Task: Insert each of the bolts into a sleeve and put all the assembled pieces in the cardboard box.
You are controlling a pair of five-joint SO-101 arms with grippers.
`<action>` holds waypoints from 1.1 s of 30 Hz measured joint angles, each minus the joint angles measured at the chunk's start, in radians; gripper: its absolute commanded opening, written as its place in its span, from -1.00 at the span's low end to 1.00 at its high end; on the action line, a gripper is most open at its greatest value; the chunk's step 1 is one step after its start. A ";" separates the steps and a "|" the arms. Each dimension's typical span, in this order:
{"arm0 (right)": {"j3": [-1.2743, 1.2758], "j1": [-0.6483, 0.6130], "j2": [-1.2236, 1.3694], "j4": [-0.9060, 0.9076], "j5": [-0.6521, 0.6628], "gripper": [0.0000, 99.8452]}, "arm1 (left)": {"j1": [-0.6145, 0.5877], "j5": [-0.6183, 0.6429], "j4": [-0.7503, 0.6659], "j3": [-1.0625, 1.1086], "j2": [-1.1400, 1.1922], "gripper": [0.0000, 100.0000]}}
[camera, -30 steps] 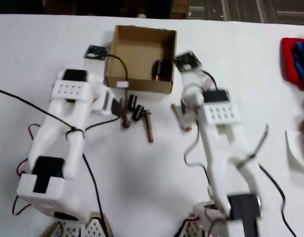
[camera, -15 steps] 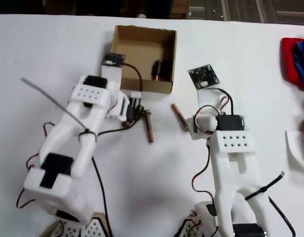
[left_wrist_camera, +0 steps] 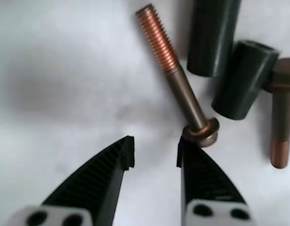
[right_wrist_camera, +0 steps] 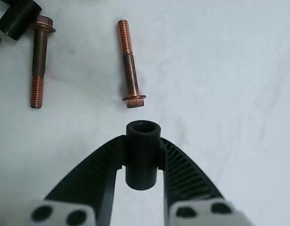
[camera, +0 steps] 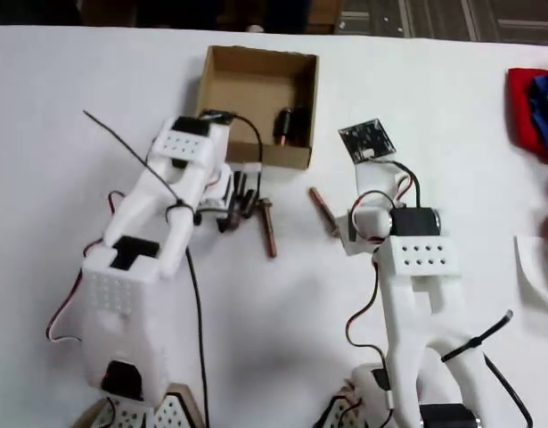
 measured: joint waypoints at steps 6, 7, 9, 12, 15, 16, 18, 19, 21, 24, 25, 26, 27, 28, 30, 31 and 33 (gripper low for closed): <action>0.000 0.000 0.000 0.003 0.002 -0.95 | 0.000 0.000 0.135 -0.176 0.011 -0.67; 0.000 0.000 0.000 0.003 0.002 -0.95 | 0.000 0.008 0.140 -0.187 0.011 -0.67; 0.000 0.000 0.000 0.003 0.002 -0.95 | 0.002 0.052 0.138 -0.192 0.015 -0.67; 0.000 0.000 0.000 0.003 0.002 -0.95 | 0.000 0.104 0.100 -0.192 0.063 -0.67; 0.000 0.000 0.000 0.003 0.002 -0.95 | 0.003 0.118 0.086 -0.195 0.135 -0.67; 0.000 0.000 0.000 0.003 0.002 -0.95 | 0.008 0.118 0.086 -0.212 0.161 -0.67; 0.000 0.000 0.000 0.003 0.002 -0.95 | 0.015 0.120 0.086 -0.249 0.201 -0.67; 0.000 0.000 0.000 0.003 0.002 -0.95 | 0.015 0.120 0.094 -0.269 0.215 -0.67; 0.000 0.000 0.000 0.003 0.002 -0.95 | 0.015 0.120 0.117 -0.316 0.242 -0.67; 0.000 0.000 0.000 0.003 0.002 -0.95 | 0.015 0.120 0.157 -0.379 0.262 -0.67; 0.000 0.000 0.000 0.003 0.002 -0.95 | 0.015 0.120 0.172 -0.399 0.262 -0.67; 0.000 0.000 0.000 0.003 0.002 -0.95 | 0.017 0.120 0.186 -0.423 0.262 -0.67; 0.000 0.000 0.000 0.003 0.002 -0.95 | 0.018 0.120 0.196 -0.445 0.262 -0.67; 0.000 0.000 0.000 0.003 0.002 -0.95 | 0.020 0.120 0.203 -0.465 0.262 -0.67; 0.000 0.000 0.000 0.003 0.002 -0.95 | 0.025 0.121 0.209 -0.485 0.262 -0.67; 0.000 0.000 0.000 0.003 0.002 -0.95 | 0.028 0.123 0.210 -0.491 0.262 -0.67; 0.000 0.000 0.000 0.003 0.002 -0.95 | 0.034 0.157 0.210 -0.497 0.272 -0.67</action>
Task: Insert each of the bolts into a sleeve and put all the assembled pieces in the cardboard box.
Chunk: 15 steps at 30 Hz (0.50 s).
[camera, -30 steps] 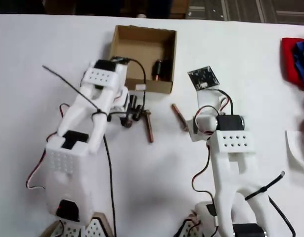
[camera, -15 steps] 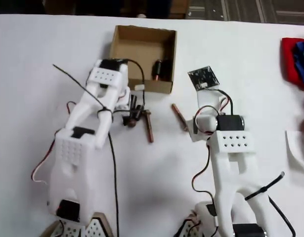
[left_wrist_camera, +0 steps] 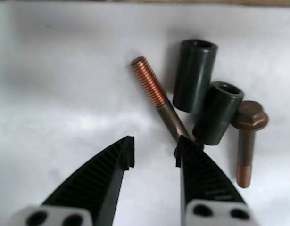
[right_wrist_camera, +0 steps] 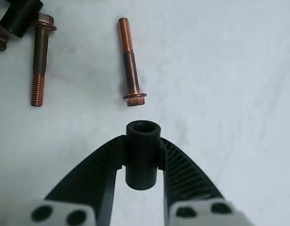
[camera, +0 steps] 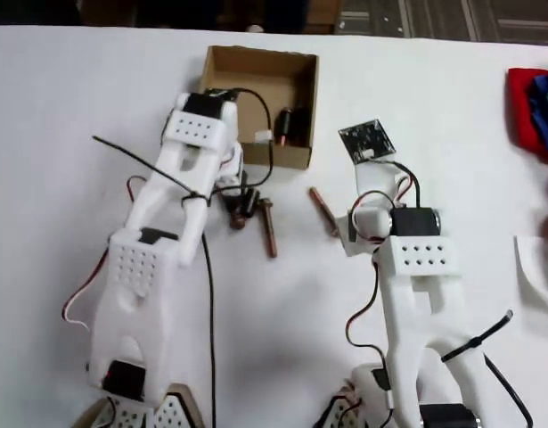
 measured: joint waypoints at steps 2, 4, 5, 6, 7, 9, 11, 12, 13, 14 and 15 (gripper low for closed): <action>0.000 0.000 0.000 0.000 0.000 -0.95 | 0.006 0.031 0.000 0.000 0.014 -0.67; 0.000 0.000 0.000 0.000 0.000 -0.95 | 0.018 0.055 0.000 -0.015 0.040 -0.67; 0.000 0.000 0.000 0.000 0.000 -0.95 | 0.023 0.069 0.000 -0.021 0.055 -0.67; 0.000 0.000 0.000 0.000 0.000 -0.95 | 0.031 0.077 0.000 -0.025 0.077 -0.67; 0.000 0.000 0.000 0.000 0.000 -0.95 | 0.035 0.091 0.000 -0.026 0.104 -0.67; 0.000 0.000 0.000 0.000 0.000 -0.95 | 0.034 0.107 0.000 -0.038 0.129 -0.68; 0.000 0.000 -0.002 0.000 0.000 -0.95 | 0.034 0.117 0.002 -0.038 0.149 -0.68; 0.000 0.000 -0.002 0.000 0.000 -0.95 | 0.034 0.120 0.002 -0.038 0.153 -0.70; 0.000 0.000 -0.002 0.000 0.000 -0.95 | 0.034 0.120 0.002 -0.038 0.157 -0.75; 0.000 0.000 -0.002 0.000 0.000 -0.95 | 0.035 0.118 0.006 -0.038 0.157 -0.83; 0.000 0.000 -0.002 0.000 0.000 -0.95 | 0.037 0.109 0.011 -0.040 0.157 -0.92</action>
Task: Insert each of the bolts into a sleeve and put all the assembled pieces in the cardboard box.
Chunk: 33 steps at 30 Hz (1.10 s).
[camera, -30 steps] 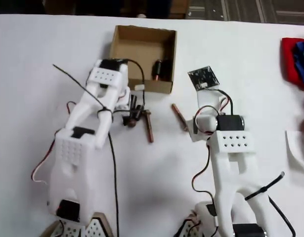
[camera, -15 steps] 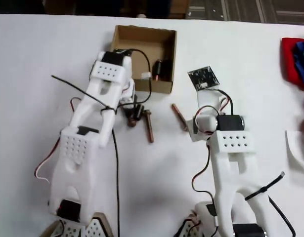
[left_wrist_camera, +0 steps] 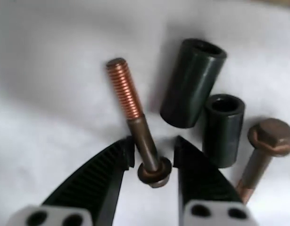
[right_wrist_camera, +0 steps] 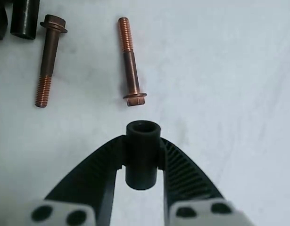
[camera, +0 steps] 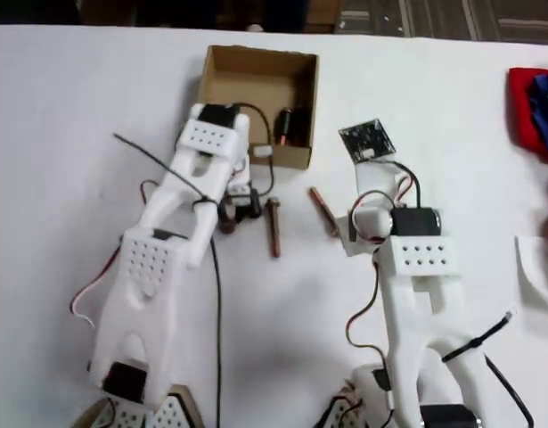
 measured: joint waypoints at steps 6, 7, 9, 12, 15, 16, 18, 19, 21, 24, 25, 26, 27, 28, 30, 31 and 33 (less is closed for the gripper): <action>0.000 0.000 0.000 0.000 0.000 -0.95 | -0.021 -0.249 0.002 0.006 -0.020 -0.95; 0.000 0.000 0.000 0.000 0.000 -0.95 | -0.040 -0.298 0.003 0.012 -0.028 -0.95; 0.000 0.000 0.000 0.000 0.000 -0.95 | -0.094 -0.397 0.006 0.015 -0.048 -0.95; 0.000 0.000 0.000 0.000 0.000 -0.95 | -0.198 -0.540 0.008 0.018 -0.089 -0.95; 0.000 0.000 0.000 0.000 0.000 -0.95 | -0.272 -0.732 0.008 0.018 -0.157 -0.95; 0.000 0.000 0.000 0.000 0.000 -0.95 | -0.287 -0.815 0.008 0.018 -0.176 -0.95; 0.000 0.000 0.000 0.000 0.000 -0.95 | -0.304 -0.997 0.008 0.038 -0.210 -0.95; 0.000 0.000 0.000 0.000 0.000 -0.95 | -0.308 -1.094 0.008 0.064 -0.226 -0.95; 0.000 0.000 0.000 0.000 0.000 -0.95 | -0.308 -1.289 0.008 0.132 -0.245 -0.95; 0.000 0.000 0.000 0.000 0.000 -0.95 | -0.308 -1.571 0.008 0.264 -0.258 -0.95; 0.000 0.000 0.000 0.000 0.000 -0.95 | -0.308 -1.651 0.008 0.302 -0.258 -0.95; 0.000 0.000 0.000 0.000 0.000 -0.95 | -0.308 -1.705 0.008 0.327 -0.256 -0.95; 0.000 0.000 0.000 0.000 0.000 -0.95 | -0.308 -1.723 0.008 0.336 -0.256 -0.95; 0.000 0.000 0.000 0.000 0.000 -0.95 | -0.308 -1.726 0.008 0.339 -0.256 -0.95; 0.000 0.000 0.000 0.000 0.000 -0.95 | -0.308 -1.726 0.006 0.341 -0.258 -0.94; 0.000 0.000 0.000 0.000 0.000 -0.95 | -0.308 -1.726 0.000 0.341 -0.258 -0.93; 0.000 0.000 0.000 0.000 0.000 -0.95 | -0.308 -1.726 -0.003 0.341 -0.258 -0.83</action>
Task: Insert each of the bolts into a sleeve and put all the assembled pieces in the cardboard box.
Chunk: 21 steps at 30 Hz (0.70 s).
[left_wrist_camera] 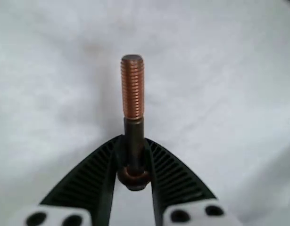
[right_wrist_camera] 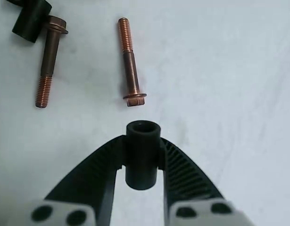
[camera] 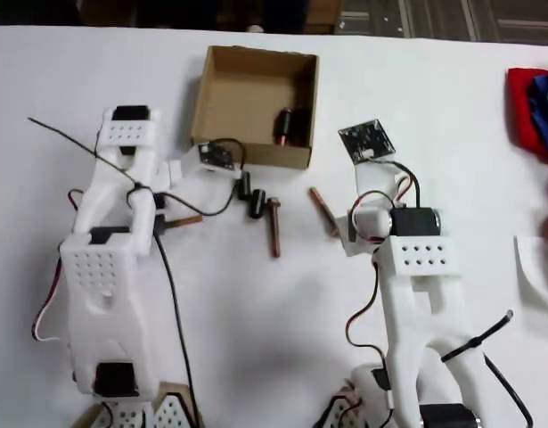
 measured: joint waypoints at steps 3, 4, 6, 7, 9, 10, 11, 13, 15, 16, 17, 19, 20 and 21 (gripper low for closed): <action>0.000 0.000 0.000 0.000 0.000 -0.95 | 0.005 0.008 0.000 0.000 0.000 -0.63; 0.000 0.000 0.000 0.000 0.000 -0.95 | 0.006 0.020 0.000 0.000 0.000 -0.62; 0.000 0.000 0.000 0.000 0.000 -0.95 | 0.012 0.051 -0.011 0.000 -0.002 -0.61; 0.000 0.000 0.000 0.000 0.000 -0.95 | 0.014 0.064 -0.018 0.000 -0.003 -0.61; 0.000 0.000 0.000 0.000 0.000 -0.95 | 0.015 0.080 -0.034 0.000 -0.006 -0.61; 0.000 0.000 0.000 0.000 0.000 -0.95 | 0.015 0.087 -0.038 0.000 -0.011 -0.61; 0.000 0.000 0.000 0.000 0.000 -0.95 | 0.015 0.103 -0.038 0.000 -0.017 -0.61; 0.000 0.000 0.000 0.000 0.000 -0.95 | 0.015 0.184 -0.035 -0.018 -0.029 -0.61; 0.000 0.000 0.000 0.000 0.000 -0.95 | 0.025 0.336 -0.023 -0.055 -0.044 -0.61; 0.000 0.000 0.000 0.000 0.000 -0.95 | 0.032 0.445 -0.015 -0.072 -0.052 -0.61; 0.000 0.000 0.000 0.000 0.000 -0.95 | 0.044 0.568 -0.005 -0.086 -0.060 -0.61; 0.000 0.000 0.000 0.000 0.000 -0.95 | 0.052 0.865 0.006 -0.092 -0.080 -0.61; 0.000 0.000 0.000 0.000 0.000 -0.95 | 0.049 1.022 0.008 -0.092 -0.087 -0.61; 0.000 0.000 0.000 0.000 0.000 -0.95 | 0.046 1.185 0.011 -0.081 -0.094 -0.61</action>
